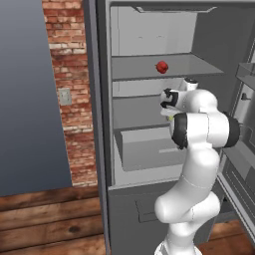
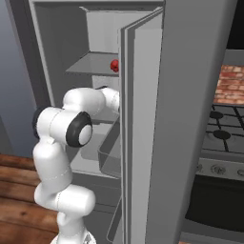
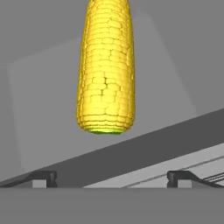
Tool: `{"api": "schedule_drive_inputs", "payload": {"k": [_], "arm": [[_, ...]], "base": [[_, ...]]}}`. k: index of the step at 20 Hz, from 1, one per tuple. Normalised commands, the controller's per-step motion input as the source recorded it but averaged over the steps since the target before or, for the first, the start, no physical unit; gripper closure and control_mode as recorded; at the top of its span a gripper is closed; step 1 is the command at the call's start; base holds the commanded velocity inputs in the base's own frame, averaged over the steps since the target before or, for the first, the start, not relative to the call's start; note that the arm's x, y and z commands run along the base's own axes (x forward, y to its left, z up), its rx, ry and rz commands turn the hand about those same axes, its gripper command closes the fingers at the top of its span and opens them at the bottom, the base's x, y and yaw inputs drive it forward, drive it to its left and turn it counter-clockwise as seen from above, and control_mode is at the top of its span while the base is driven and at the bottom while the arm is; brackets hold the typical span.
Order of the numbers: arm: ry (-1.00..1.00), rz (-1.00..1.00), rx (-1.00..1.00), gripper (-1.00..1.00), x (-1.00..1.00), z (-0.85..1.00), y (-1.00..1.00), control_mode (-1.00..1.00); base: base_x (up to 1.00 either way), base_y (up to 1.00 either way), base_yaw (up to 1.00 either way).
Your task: Place the cold items (bell pepper and corn) from the fridge in one tupperware on the dining counter. Place the warm items (kebab skewer and hot dog) in the stove area in another tupperware.
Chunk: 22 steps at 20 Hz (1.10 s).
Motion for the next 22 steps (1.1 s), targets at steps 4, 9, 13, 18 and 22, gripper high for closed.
{"api": "schedule_drive_inputs", "payload": {"k": [4,9,13,18,22], "arm": [[0.00,0.00,0.00,-1.00,0.48,-0.09,-0.01,-1.00],[0.00,0.00,-0.05,-1.00,0.47,-0.01,-0.11,-1.00],[0.00,0.00,-0.05,-1.00,0.36,-0.09,-0.17,-1.00],[0.00,0.00,-0.01,-1.00,0.25,-0.20,-0.11,-1.00],[0.00,0.01,0.00,-1.00,0.12,-0.33,-0.01,-1.00]], "base": [[0.00,0.00,0.00],[0.00,0.00,0.00],[0.00,0.00,0.00],[0.00,0.00,0.00],[0.00,0.00,0.00]]}}
